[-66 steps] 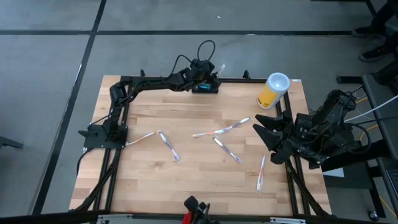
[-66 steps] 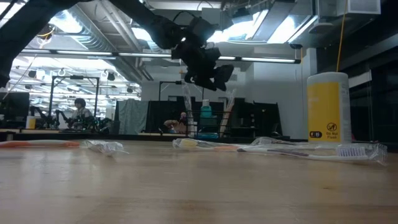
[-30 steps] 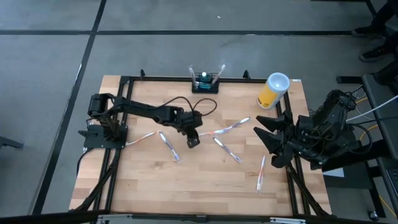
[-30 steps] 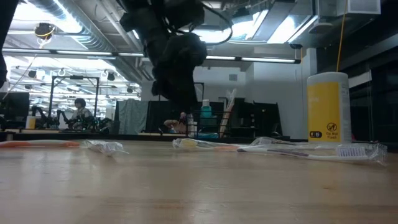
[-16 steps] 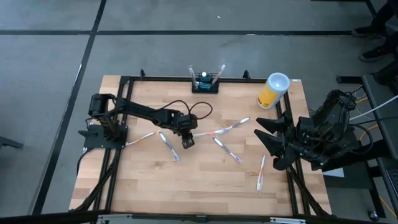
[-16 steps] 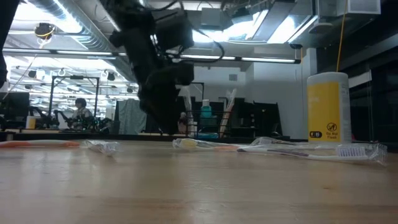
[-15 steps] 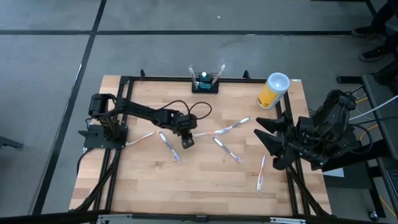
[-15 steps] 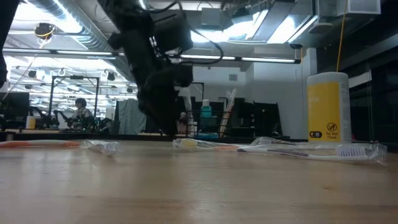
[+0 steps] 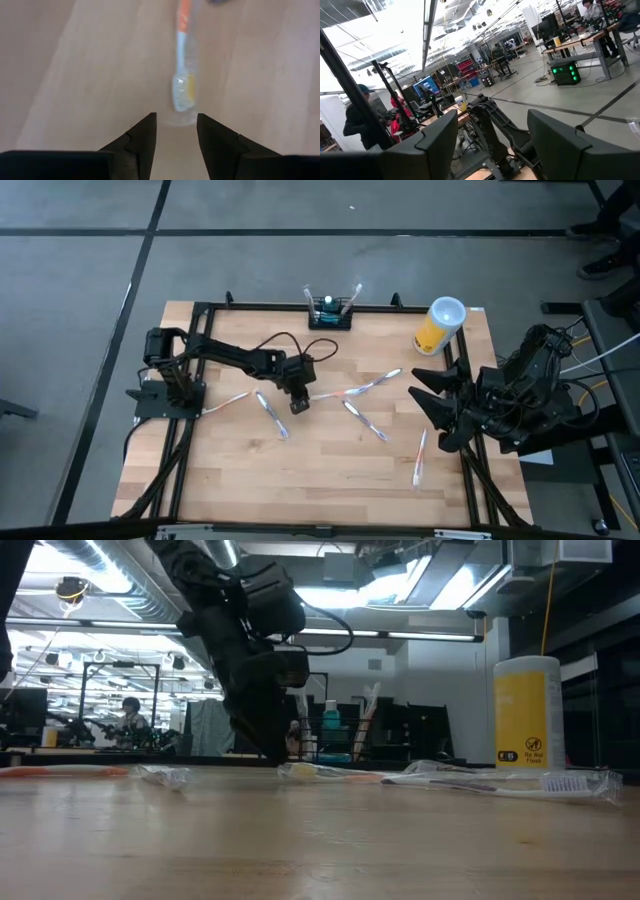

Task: Pick & Place toothbrushing station
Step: Put the orange toothbrush into the black wire organizer bin

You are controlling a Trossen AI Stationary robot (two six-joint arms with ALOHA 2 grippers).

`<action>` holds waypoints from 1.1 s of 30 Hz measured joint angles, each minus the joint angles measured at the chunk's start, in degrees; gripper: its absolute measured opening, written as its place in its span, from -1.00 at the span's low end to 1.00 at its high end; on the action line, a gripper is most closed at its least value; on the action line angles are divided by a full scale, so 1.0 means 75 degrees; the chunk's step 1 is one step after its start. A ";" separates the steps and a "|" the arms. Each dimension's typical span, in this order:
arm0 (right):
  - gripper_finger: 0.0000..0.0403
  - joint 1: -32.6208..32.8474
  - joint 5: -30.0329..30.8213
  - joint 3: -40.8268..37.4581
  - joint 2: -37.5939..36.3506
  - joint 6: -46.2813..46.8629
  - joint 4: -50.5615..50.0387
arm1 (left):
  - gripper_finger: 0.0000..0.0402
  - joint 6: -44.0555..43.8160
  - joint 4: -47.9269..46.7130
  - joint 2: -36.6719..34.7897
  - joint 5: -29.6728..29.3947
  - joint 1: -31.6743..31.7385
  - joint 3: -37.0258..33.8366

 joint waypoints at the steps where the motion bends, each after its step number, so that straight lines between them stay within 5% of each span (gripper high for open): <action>1: 0.20 0.0000 0.0015 0.0002 0.0000 0.0000 0.0000 | -0.33 0.0041 0.0000 0.0000 0.0027 -0.0008 0.0000; 14: 0.20 0.0000 0.0021 0.0000 0.0000 -0.0023 -0.0003 | -0.71 0.0310 0.0017 0.0006 0.0201 -0.0020 0.0000; 24: 0.20 0.0000 -0.0010 0.0000 0.0000 -0.0017 -0.0003 | -0.69 0.0564 -0.0032 0.0201 0.0273 -0.0142 0.0000; 33: 0.20 0.0000 -0.0037 0.0000 0.0045 0.0118 -0.0012 | -0.99 0.0617 0.0041 0.0434 0.0685 -0.0326 -0.0003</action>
